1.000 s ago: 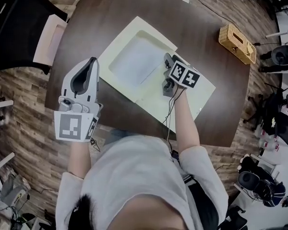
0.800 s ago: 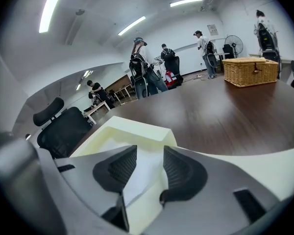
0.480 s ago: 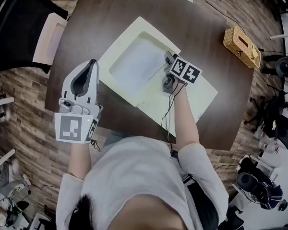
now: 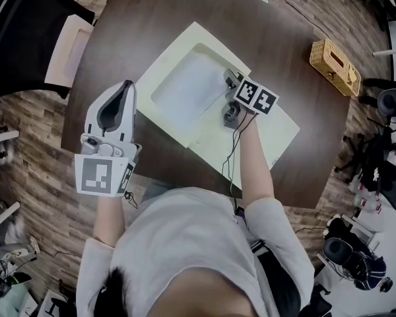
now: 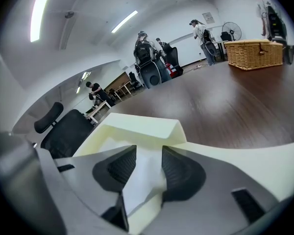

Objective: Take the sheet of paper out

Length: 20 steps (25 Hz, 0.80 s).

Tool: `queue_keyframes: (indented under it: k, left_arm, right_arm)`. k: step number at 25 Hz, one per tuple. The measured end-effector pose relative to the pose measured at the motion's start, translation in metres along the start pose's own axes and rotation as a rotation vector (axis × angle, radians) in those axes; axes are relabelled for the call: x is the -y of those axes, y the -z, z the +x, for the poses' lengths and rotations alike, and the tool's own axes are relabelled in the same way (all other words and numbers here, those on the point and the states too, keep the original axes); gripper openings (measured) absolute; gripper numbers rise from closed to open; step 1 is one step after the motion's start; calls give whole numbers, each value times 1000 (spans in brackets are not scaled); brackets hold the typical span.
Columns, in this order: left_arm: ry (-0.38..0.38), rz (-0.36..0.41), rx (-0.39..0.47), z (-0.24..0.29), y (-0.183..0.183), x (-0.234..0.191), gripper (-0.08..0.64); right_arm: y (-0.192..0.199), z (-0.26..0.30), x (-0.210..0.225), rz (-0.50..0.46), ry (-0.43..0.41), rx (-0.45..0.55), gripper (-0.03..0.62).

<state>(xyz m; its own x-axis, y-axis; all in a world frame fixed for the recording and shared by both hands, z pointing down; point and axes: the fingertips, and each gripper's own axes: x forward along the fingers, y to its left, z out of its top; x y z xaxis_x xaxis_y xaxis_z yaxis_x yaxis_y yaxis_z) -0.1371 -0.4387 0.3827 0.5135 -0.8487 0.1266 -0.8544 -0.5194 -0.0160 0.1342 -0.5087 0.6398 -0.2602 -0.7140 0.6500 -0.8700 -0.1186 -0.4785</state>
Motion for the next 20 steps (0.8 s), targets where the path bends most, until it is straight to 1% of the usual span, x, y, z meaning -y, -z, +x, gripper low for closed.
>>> queue_keyframes:
  k: [3, 7, 10, 11, 15, 20]
  left_arm:
    - [-5, -1, 0, -1, 0, -2, 9]
    - [-12, 0, 2, -3, -2, -2, 9]
    - [-19, 0, 2, -7, -2, -3, 9]
    - [-22, 0, 1, -8, -1, -3, 9]
    - [-31, 1, 1, -11, -1, -4, 9]
    - [-39, 3, 4, -14, -2, -11, 9]
  right_arm:
    - [2, 2, -1, -17, 12, -16, 146]
    - [7, 4, -9, -29, -21, -49, 146]
    - [11, 7, -14, -57, -18, -73, 144]
    - [11, 7, -15, -66, -13, -81, 137]
    - [14, 8, -13, -86, 18, -97, 31]
    - [19, 6, -15, -2, 9, -102, 15]
